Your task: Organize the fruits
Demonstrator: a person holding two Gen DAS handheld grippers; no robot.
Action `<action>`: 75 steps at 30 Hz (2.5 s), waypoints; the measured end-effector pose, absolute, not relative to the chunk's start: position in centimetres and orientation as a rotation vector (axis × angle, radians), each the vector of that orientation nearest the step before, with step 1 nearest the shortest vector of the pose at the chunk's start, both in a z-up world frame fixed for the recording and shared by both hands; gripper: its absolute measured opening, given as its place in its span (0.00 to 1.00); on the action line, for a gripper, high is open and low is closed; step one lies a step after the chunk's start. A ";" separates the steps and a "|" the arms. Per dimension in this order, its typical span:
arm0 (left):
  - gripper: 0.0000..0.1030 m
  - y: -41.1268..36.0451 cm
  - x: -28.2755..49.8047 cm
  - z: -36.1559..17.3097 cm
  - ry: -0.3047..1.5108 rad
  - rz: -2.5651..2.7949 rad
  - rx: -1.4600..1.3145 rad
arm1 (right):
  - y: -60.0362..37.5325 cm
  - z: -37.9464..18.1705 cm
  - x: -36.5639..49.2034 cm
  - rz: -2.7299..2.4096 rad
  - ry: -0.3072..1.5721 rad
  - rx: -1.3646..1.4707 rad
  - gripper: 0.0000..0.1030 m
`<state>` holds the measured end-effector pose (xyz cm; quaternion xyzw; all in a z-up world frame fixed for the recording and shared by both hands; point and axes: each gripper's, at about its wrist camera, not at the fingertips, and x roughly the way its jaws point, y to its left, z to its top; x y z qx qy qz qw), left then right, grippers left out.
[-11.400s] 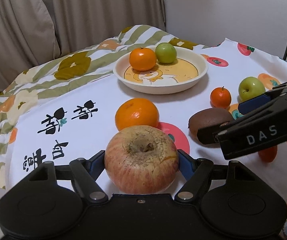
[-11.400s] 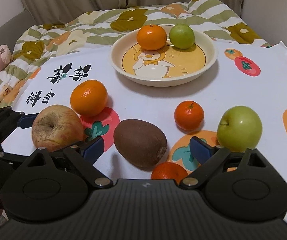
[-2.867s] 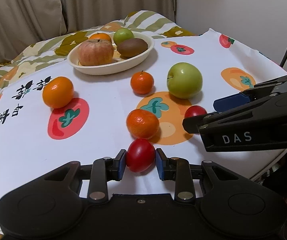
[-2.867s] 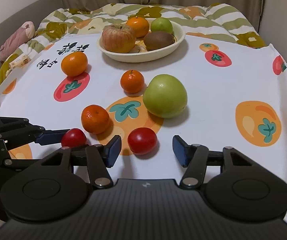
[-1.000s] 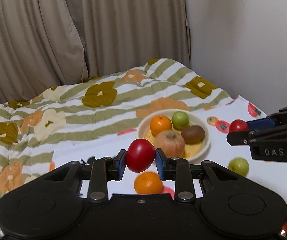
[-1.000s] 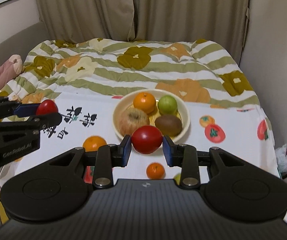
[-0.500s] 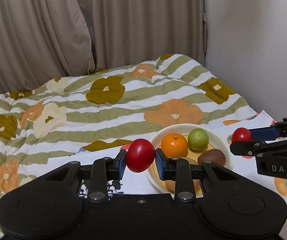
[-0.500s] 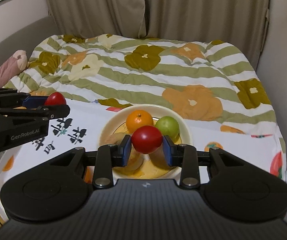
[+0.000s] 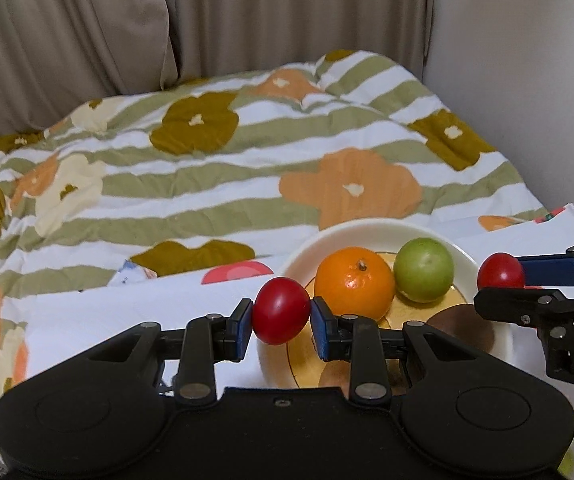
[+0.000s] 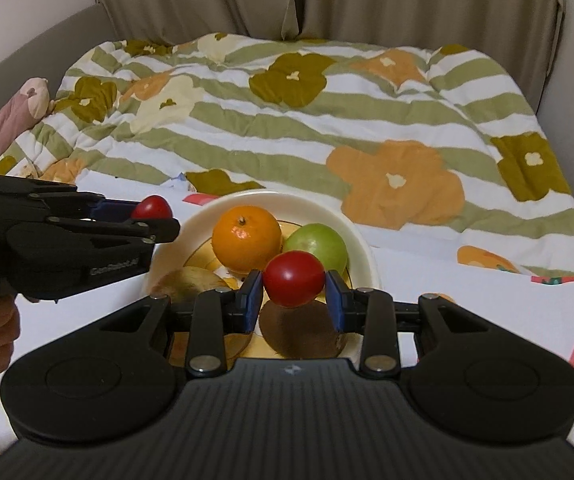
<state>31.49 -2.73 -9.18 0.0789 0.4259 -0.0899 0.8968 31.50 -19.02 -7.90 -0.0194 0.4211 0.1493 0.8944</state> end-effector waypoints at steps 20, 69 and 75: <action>0.85 -0.6 28.3 -6.6 0.800 -0.116 0.155 | -20.2 -7.9 32.0 0.319 0.881 -0.049 0.47; 0.88 2.8 19.1 -3.2 0.705 -0.106 0.152 | -18.4 -2.9 23.6 0.192 0.751 0.010 0.97; 0.94 3.2 17.3 -2.4 0.673 -0.128 0.158 | -18.6 -2.1 20.6 0.138 0.722 -0.006 0.97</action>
